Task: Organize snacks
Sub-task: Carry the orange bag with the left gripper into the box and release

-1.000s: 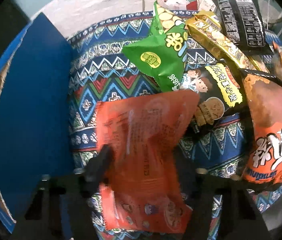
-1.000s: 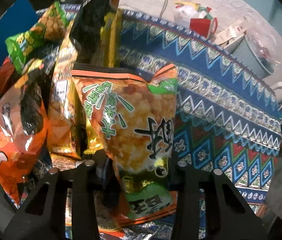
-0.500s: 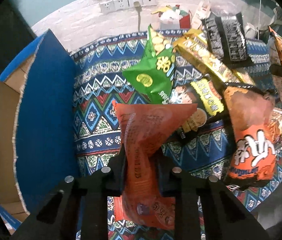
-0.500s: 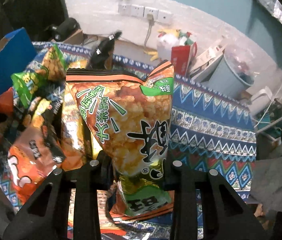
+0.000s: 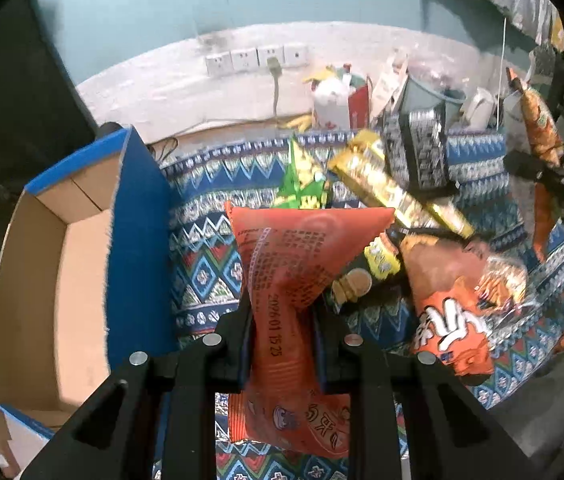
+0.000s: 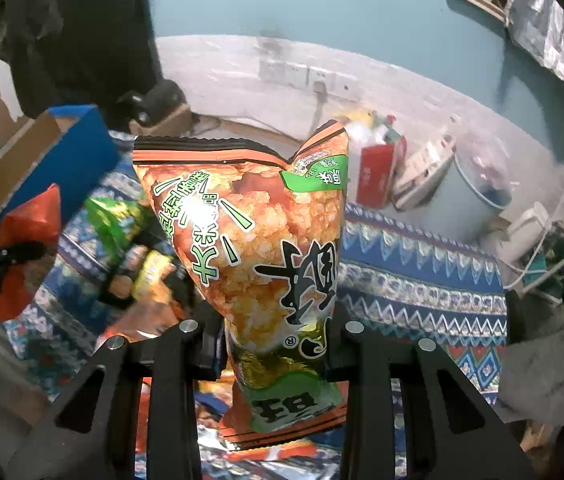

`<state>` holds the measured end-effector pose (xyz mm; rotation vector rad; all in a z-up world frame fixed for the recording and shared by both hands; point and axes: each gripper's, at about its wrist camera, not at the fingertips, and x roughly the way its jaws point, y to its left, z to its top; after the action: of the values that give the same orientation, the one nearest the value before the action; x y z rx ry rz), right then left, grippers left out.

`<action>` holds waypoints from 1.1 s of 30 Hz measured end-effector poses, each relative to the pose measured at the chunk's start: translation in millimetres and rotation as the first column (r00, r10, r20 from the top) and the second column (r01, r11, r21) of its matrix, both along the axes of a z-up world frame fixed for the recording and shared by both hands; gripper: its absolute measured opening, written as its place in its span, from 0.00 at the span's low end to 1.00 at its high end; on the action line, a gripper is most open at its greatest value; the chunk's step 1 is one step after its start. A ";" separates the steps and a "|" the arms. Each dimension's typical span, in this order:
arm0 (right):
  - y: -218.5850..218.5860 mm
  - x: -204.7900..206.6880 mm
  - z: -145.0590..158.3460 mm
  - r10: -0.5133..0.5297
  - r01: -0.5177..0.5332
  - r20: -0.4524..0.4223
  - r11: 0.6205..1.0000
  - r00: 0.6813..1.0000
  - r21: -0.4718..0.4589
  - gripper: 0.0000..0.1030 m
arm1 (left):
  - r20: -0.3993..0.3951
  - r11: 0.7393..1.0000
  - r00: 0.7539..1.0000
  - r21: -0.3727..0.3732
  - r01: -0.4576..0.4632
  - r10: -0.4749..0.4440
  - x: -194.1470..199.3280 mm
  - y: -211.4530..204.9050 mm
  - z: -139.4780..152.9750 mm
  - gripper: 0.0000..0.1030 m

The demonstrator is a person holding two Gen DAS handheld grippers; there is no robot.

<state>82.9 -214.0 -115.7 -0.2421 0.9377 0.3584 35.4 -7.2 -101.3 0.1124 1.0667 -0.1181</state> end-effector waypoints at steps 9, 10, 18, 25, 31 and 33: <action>29.2 -5.2 22.3 0.042 -0.045 0.037 0.996 0.998 0.073 0.31 | 0.071 0.998 0.997 -0.039 -0.039 0.041 -2.1 22.9 29.6 0.23; 33.0 -5.2 23.7 0.048 -0.051 0.038 0.996 0.998 0.077 0.31 | 0.079 0.998 0.996 -0.047 -0.047 0.051 -2.4 27.3 33.3 0.23; 64.7 -2.7 30.9 0.090 -0.095 0.053 0.990 0.995 0.105 0.31 | 0.125 0.992 0.986 -0.084 -0.096 0.106 -6.0 56.1 53.6 0.23; 101.4 1.3 37.8 0.138 -0.144 0.054 0.980 0.989 0.139 0.31 | 0.147 0.982 0.974 -0.101 -0.160 0.174 -8.3 90.9 63.0 0.23; 138.8 8.7 36.6 0.185 -0.191 0.049 0.969 0.981 0.156 0.31 | 0.145 0.969 0.961 -0.110 -0.223 0.237 -12.2 122.8 60.8 0.23; 148.9 8.3 37.2 0.197 -0.201 0.046 0.965 0.979 0.165 0.31 | 0.143 0.963 0.955 -0.111 -0.244 0.259 -13.5 133.0 59.0 0.23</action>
<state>91.2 -65.2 -78.5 -0.1854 0.8510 0.6158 21.9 125.8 -42.3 -0.0969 0.9084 0.0717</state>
